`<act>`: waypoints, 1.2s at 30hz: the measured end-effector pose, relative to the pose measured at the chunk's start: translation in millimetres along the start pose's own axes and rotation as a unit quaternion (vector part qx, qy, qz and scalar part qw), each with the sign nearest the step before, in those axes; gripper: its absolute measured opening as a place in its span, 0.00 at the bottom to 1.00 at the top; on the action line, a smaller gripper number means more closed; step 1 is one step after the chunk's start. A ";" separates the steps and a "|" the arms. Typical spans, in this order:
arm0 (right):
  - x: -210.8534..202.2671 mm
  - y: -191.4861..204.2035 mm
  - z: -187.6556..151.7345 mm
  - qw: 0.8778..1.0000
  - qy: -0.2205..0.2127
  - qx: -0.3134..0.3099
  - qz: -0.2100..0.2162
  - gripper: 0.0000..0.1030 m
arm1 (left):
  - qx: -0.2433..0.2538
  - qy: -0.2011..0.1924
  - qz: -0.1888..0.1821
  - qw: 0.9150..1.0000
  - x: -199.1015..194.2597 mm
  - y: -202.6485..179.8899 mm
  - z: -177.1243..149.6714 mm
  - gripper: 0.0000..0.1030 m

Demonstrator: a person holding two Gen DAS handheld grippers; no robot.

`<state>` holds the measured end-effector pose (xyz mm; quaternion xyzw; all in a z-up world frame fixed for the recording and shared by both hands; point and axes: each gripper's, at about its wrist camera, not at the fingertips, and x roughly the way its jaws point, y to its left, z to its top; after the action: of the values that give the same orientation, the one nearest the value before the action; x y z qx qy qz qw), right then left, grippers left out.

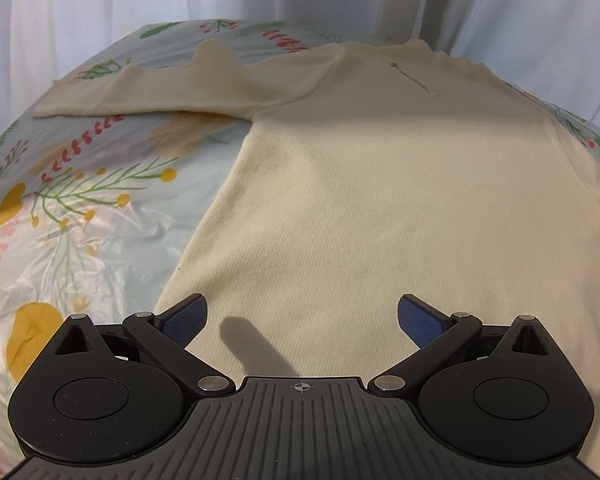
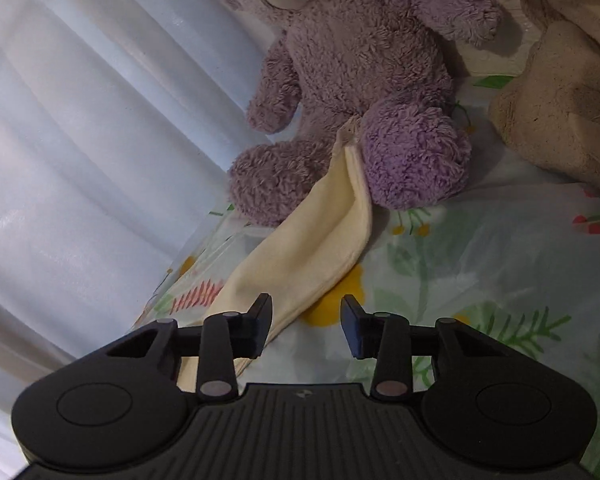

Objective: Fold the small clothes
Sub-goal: 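Grasp the sleeve cuff near the teddy bear with the right gripper, then lay the sleeve across the sweater body with the right gripper while the left gripper pinches the body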

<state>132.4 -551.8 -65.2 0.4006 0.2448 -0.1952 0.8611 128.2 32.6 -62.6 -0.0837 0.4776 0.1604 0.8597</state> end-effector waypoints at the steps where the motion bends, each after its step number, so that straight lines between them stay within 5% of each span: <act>1: 12.3 -4.9 6.1 1.000 -0.004 0.006 -0.015 0.34 | -0.007 0.007 0.005 1.000 3.5 0.1 0.6 1.00; 5: 46.1 -14.1 18.1 0.998 -0.016 -0.002 -0.061 0.34 | -0.018 0.016 0.020 1.000 11.7 -0.2 0.3 1.00; 10: 64.1 -15.8 30.8 0.997 -0.041 0.004 -0.065 0.32 | -0.032 0.014 0.020 0.999 13.7 -0.4 -0.1 1.00; 11: 67.4 -15.0 32.2 0.997 -0.043 0.001 -0.067 0.30 | -0.033 0.013 0.020 0.999 13.9 0.0 -0.2 1.00; 13: 73.0 -14.9 34.0 0.996 -0.041 -0.003 -0.074 0.06 | -0.034 0.017 0.018 0.999 13.7 0.8 1.1 1.00; 15: 73.3 -11.0 34.8 0.996 -0.044 -0.019 -0.080 0.06 | -0.029 0.019 0.014 0.999 14.3 1.8 2.2 1.00; 18: 57.7 19.7 31.4 0.988 -0.077 -0.089 -0.098 0.06 | -0.019 0.007 0.007 1.000 14.0 4.2 2.9 1.00; 21: 22.8 84.5 15.9 0.975 -0.116 -0.181 -0.053 0.06 | -0.027 0.004 0.004 1.000 11.9 4.1 4.8 1.00; 24: -12.3 158.7 -21.1 0.953 -0.121 -0.275 0.044 0.06 | -0.029 -0.001 -0.057 0.998 3.3 -0.6 21.8 1.00; 26: -34.4 208.4 -65.7 0.922 -0.108 -0.347 0.134 0.06 | -0.023 -0.030 -0.110 0.993 -7.1 -6.5 39.5 1.00; 29: -44.5 250.5 -132.5 0.888 -0.032 -0.400 0.226 0.11 | -0.017 -0.051 -0.207 0.977 -12.4 -14.4 71.2 1.00; 30: -42.0 255.2 -152.6 0.883 0.001 -0.403 0.241 0.23 | -0.021 -0.047 -0.243 0.969 -9.3 -16.0 82.0 1.00; 32: -37.2 248.5 -179.5 0.886 0.036 -0.391 0.248 0.40 | -0.029 -0.033 -0.298 0.954 2.8 -20.1 100.4 1.00; 36: -24.0 215.8 -191.9 0.915 0.091 -0.331 0.211 0.43 | -0.032 0.012 -0.329 0.944 37.2 -33.8 125.0 1.00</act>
<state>177.1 -267.6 -30.4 0.1506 0.2826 0.1203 0.9397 257.8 45.4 -28.2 -0.2654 0.4283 -0.1170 0.8558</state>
